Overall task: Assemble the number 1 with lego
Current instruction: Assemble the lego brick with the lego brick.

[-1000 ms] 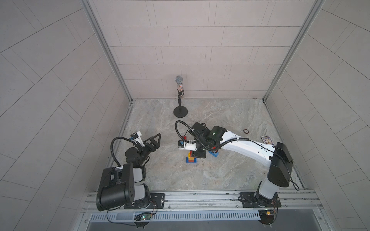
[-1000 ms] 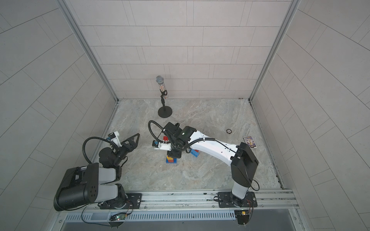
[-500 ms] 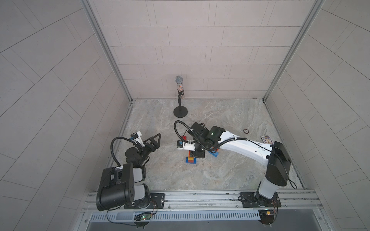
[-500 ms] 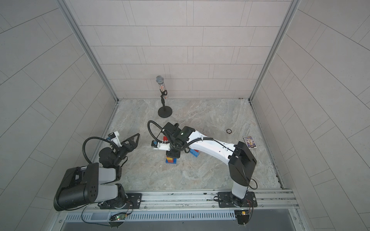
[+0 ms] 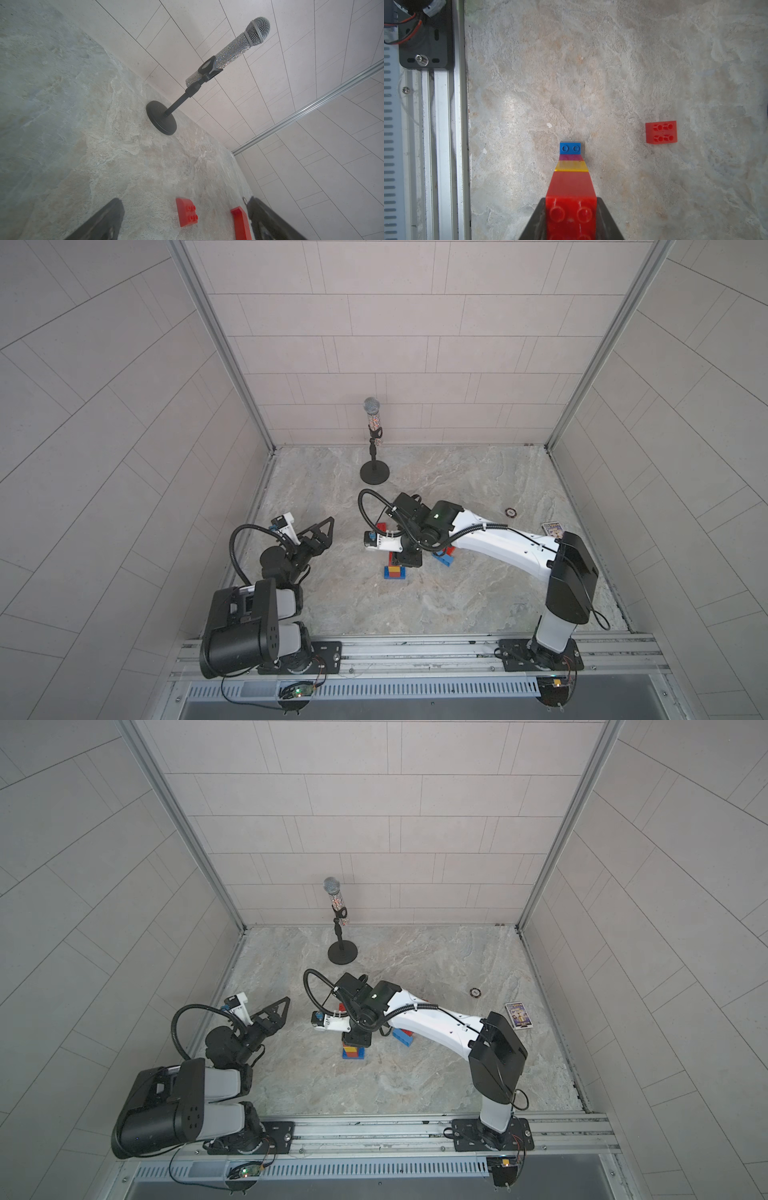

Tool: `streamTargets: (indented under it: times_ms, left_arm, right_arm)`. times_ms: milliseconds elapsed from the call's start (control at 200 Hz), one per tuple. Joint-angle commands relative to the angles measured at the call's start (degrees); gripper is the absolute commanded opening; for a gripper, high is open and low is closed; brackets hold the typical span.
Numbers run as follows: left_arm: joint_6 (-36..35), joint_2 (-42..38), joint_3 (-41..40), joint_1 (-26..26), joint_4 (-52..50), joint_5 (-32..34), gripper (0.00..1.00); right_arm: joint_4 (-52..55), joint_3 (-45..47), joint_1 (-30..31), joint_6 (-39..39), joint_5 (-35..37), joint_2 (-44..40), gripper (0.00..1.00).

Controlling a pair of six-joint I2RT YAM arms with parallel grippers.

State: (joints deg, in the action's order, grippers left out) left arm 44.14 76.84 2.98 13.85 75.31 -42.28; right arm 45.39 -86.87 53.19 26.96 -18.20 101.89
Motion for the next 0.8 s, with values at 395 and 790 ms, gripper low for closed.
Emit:
streamTargets:
  times_ms: [395, 790]
  left_arm:
    - [0.27, 0.17, 0.64, -0.14, 2.74, -0.70, 1.00]
    - [0.27, 0.23, 0.62, -0.14, 2.74, -0.62, 1.00]
  right_arm:
    - [10.04, 0.02, 0.51, 2.84, -2.70, 9.83, 0.00]
    - [10.24, 1.79, 0.52, 2.13, -3.77, 15.68, 0.00]
